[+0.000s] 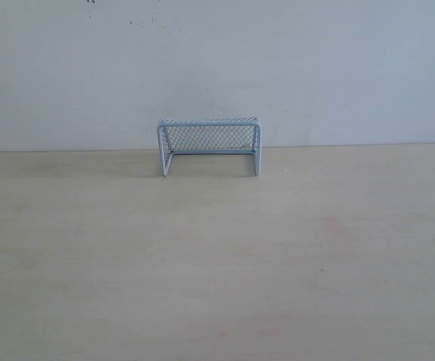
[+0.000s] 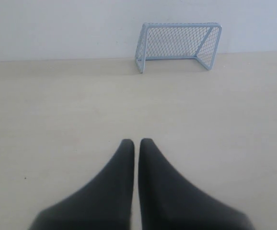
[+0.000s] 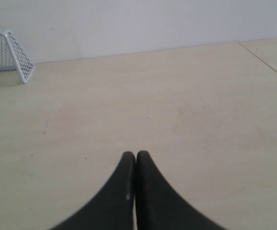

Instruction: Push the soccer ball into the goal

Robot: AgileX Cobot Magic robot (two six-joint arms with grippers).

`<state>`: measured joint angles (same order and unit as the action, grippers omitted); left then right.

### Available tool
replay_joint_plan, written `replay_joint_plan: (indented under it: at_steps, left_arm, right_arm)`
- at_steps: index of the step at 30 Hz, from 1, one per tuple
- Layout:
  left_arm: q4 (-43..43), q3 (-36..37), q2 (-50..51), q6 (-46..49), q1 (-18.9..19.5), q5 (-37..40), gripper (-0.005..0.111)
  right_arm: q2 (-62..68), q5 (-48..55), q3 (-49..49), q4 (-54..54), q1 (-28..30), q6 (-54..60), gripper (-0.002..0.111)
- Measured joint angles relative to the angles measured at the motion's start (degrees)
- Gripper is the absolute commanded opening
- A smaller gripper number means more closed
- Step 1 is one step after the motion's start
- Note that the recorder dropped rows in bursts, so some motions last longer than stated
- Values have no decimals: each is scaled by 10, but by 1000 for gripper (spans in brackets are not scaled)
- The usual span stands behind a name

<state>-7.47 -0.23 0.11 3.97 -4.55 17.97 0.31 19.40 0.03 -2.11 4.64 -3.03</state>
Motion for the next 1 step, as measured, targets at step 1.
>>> replay_joint_plan:
  at_steps: [1]
  left_arm:
    - [0,0,0,0,0,0,4]
  right_arm:
    - [0,0,0,0,0,0,0]
